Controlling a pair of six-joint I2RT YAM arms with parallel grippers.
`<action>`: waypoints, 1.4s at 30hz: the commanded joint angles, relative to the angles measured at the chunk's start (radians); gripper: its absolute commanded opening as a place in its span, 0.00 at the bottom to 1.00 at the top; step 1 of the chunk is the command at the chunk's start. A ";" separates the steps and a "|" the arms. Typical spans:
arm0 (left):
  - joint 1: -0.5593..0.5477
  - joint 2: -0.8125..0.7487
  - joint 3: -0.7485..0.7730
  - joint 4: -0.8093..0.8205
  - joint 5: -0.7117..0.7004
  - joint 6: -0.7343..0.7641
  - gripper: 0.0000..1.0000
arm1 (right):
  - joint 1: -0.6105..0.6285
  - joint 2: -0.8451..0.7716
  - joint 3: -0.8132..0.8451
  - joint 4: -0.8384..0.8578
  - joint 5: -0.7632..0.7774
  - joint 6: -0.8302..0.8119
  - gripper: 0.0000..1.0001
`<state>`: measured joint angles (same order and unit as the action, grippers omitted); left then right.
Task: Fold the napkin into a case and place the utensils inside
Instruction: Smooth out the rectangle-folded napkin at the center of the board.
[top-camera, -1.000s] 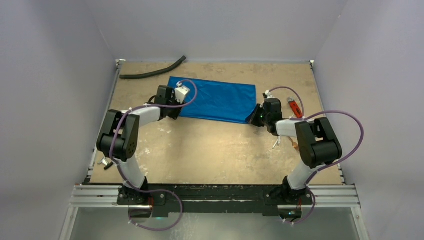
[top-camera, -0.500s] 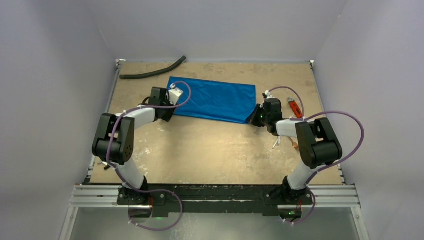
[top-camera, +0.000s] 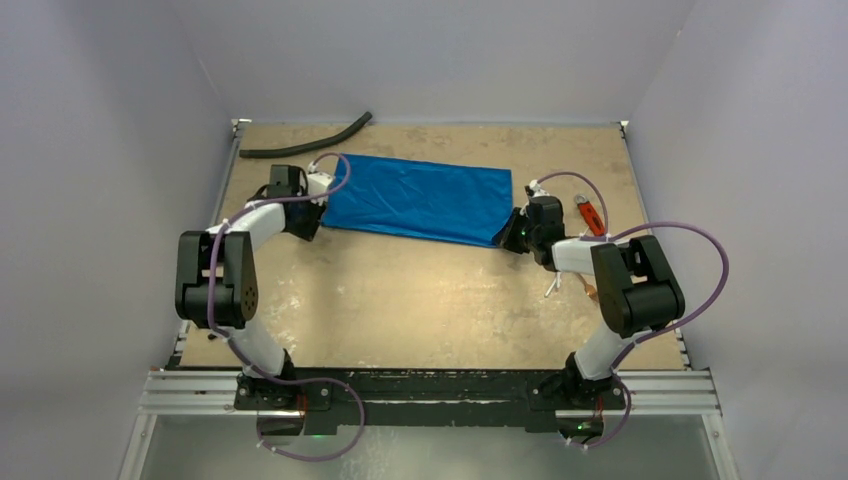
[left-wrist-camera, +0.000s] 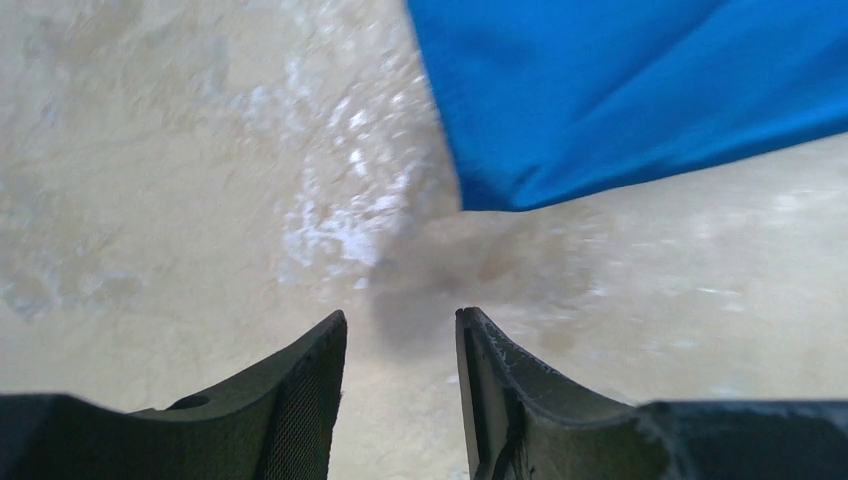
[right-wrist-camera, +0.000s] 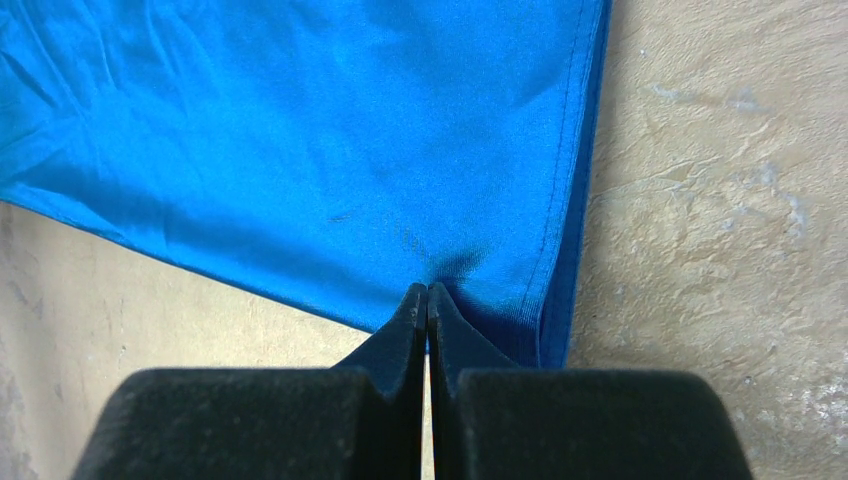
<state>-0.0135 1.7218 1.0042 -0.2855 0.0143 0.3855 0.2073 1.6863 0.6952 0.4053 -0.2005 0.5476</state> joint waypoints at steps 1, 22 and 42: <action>-0.022 -0.083 0.140 -0.140 0.250 -0.101 0.43 | -0.008 0.003 0.005 -0.092 0.067 -0.047 0.00; -0.137 0.171 0.152 0.077 -0.004 -0.052 0.38 | -0.008 -0.039 0.008 -0.145 0.054 -0.053 0.00; -0.063 -0.016 0.109 0.008 0.074 0.002 0.39 | -0.006 -0.047 0.031 -0.156 0.057 -0.059 0.00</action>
<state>-0.0853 1.7905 1.0691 -0.2230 0.0498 0.3824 0.2062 1.6520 0.7055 0.3183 -0.1738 0.5175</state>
